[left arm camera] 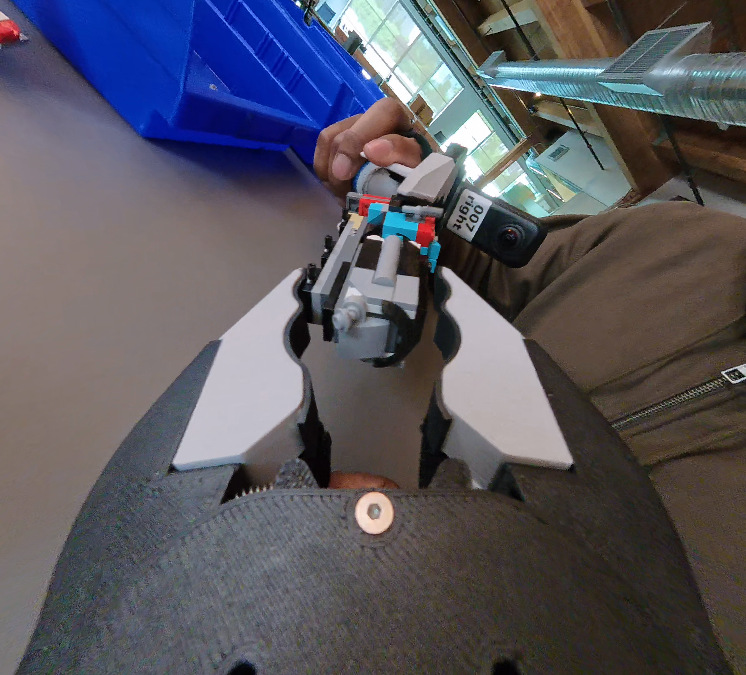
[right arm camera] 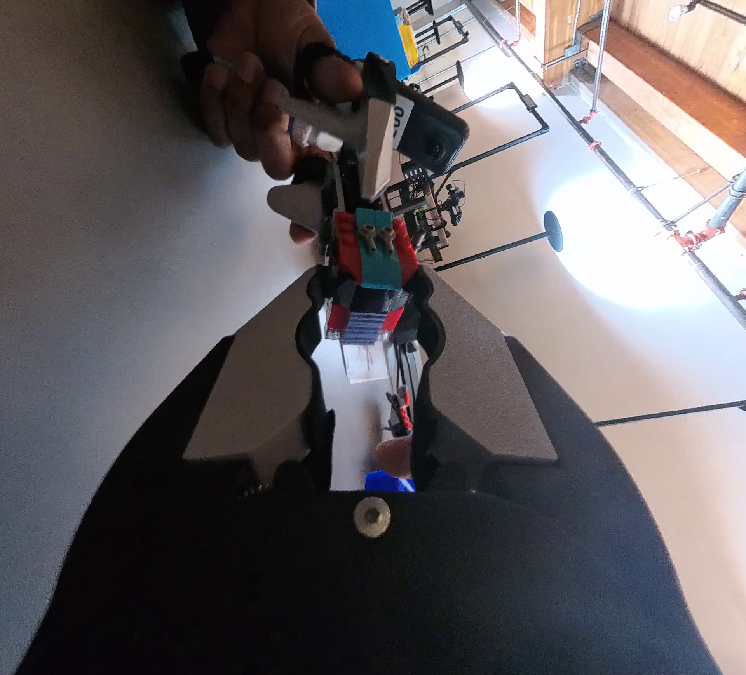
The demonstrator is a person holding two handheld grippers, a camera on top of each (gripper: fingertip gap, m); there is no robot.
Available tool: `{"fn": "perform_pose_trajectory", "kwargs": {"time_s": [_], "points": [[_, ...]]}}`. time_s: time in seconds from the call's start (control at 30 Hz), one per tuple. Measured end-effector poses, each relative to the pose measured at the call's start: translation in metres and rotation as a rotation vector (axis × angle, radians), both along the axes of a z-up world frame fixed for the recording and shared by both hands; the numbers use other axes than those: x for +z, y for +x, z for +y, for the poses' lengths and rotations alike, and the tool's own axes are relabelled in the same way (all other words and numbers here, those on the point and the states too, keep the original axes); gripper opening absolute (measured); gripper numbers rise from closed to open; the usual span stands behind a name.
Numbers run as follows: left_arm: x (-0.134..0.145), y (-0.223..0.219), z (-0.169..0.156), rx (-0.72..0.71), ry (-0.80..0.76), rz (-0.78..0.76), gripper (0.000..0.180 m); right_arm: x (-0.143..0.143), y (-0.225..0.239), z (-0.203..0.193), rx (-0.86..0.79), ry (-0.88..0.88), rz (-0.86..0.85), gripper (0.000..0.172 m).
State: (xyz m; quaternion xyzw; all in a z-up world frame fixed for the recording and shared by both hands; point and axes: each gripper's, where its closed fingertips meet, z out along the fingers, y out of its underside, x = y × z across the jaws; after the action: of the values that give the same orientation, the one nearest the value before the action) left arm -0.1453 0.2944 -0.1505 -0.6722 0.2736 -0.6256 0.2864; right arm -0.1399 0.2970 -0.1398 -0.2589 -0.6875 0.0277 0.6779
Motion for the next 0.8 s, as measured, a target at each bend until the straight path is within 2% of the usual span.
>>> {"fn": "perform_pose_trajectory", "kwargs": {"time_s": [0.07, 0.37, 0.8], "points": [[0.004, 0.0, -0.002, -0.005, 0.024, -0.022, 0.056, 0.003, 0.0, -0.002, 0.007, 0.006, 0.018, 0.046], [0.013, -0.002, -0.009, -0.017, 0.111, -0.05, 0.054, 0.012, -0.001, -0.01, 0.023, 0.05, 0.051, 0.046], [0.012, -0.002, -0.012, -0.02, 0.094, -0.029, 0.054, 0.013, -0.001, -0.012, 0.026, 0.061, 0.051, 0.046]]}}
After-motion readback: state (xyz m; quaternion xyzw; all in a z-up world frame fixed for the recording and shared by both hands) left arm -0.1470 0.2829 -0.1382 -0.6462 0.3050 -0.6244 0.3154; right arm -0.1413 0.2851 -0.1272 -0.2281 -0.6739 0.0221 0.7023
